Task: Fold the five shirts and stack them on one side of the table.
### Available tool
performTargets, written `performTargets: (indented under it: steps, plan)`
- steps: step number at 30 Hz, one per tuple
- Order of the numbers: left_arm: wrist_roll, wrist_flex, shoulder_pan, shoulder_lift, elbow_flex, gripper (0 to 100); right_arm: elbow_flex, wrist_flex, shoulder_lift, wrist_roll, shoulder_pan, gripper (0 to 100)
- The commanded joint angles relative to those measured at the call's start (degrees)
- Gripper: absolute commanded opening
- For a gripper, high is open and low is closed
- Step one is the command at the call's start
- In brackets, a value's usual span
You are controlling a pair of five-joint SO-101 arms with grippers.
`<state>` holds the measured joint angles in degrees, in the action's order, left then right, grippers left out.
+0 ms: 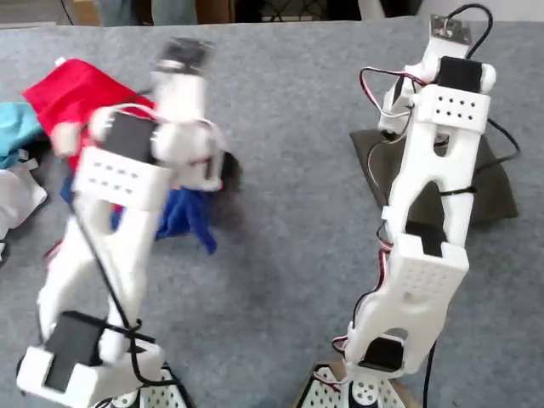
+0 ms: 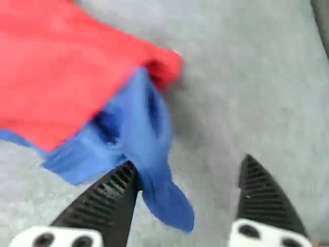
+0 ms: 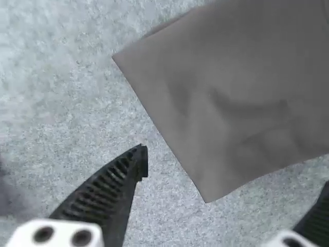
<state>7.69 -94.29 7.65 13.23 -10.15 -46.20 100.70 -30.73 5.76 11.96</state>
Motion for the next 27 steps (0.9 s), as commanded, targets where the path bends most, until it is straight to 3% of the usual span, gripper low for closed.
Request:
performTargets:
  steps: [1,7,14,18,21,27]
  plan:
    - [-1.8,3.4,-10.0,3.7,-0.2,33,-2.8,0.3,0.0,0.1,-2.4,49.1]
    - [-3.7,9.8,-24.7,1.8,2.4,33,-3.2,0.4,0.1,0.1,-14.3,49.1]
    - [-3.8,10.4,-37.2,-2.2,7.5,33,-3.2,0.1,-0.1,0.0,-32.3,49.1]
    - [-6.9,10.5,-44.4,-2.5,10.9,33,-2.8,-2.8,-0.6,0.1,-38.8,49.1]
    - [-6.8,12.7,-44.6,-2.6,13.1,33,-3.3,-6.8,-2.2,0.4,-41.1,49.1]
    - [2.4,28.9,-38.1,-4.0,20.8,32,-2.9,-12.0,-9.8,0.9,-47.8,49.1]
